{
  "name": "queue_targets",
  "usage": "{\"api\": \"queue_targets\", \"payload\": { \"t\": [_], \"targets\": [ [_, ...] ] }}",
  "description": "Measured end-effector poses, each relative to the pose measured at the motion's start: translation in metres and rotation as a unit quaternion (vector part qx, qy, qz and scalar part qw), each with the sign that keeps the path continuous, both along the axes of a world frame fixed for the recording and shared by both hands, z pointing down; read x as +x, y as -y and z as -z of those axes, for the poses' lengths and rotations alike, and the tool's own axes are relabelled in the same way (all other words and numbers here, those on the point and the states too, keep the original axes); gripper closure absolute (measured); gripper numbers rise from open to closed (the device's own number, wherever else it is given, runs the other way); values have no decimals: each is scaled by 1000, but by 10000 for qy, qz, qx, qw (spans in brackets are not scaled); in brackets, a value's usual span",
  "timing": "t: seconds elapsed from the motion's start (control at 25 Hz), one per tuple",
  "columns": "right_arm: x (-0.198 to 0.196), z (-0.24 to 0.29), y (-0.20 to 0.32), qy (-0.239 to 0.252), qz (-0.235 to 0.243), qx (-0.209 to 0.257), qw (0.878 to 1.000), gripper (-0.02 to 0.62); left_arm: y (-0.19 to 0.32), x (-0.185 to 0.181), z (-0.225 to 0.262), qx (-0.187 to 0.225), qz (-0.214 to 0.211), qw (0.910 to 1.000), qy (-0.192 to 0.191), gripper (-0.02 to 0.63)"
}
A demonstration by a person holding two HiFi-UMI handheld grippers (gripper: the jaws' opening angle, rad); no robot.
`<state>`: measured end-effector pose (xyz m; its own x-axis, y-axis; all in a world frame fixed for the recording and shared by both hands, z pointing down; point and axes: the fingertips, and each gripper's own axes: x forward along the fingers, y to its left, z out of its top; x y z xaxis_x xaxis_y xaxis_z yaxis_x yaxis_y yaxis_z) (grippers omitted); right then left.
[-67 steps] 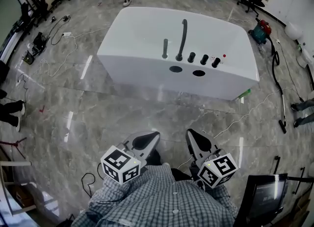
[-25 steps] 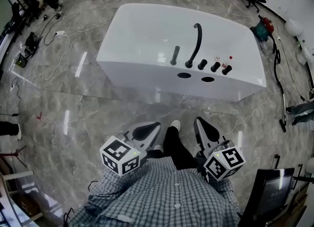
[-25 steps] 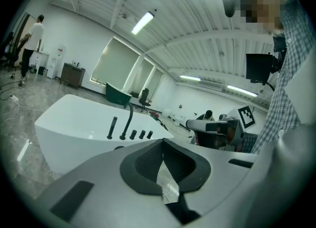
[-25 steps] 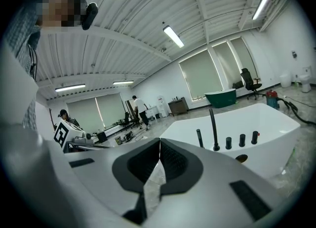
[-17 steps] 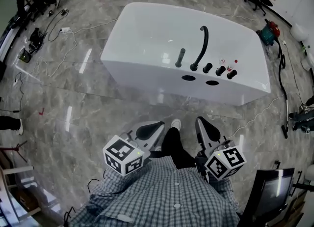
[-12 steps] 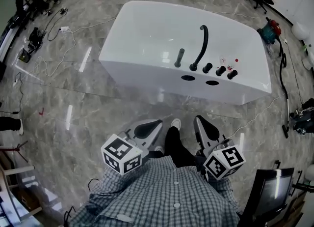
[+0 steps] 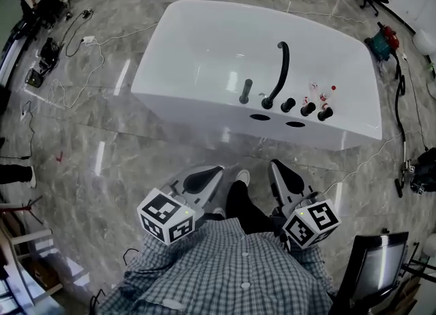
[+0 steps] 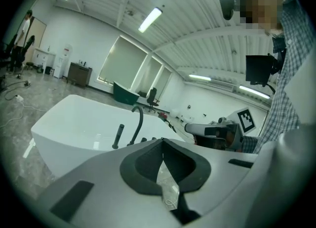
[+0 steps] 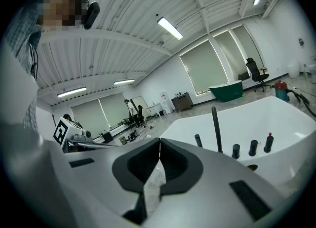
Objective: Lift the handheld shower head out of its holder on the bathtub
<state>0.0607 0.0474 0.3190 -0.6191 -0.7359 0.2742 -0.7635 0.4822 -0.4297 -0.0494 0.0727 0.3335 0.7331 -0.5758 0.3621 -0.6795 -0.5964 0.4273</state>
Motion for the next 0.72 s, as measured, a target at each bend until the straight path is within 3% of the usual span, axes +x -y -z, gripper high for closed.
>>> {"api": "queue_targets", "payload": {
  "t": [0.16,0.72],
  "targets": [
    [11,1,41,223,155,35,9996,580,38,13,-2,-47,113,9999,27,597],
    [50,-13,151,79,484,-35,9988,580,144,43,-6,-55,537,9984,178,597]
  ]
}}
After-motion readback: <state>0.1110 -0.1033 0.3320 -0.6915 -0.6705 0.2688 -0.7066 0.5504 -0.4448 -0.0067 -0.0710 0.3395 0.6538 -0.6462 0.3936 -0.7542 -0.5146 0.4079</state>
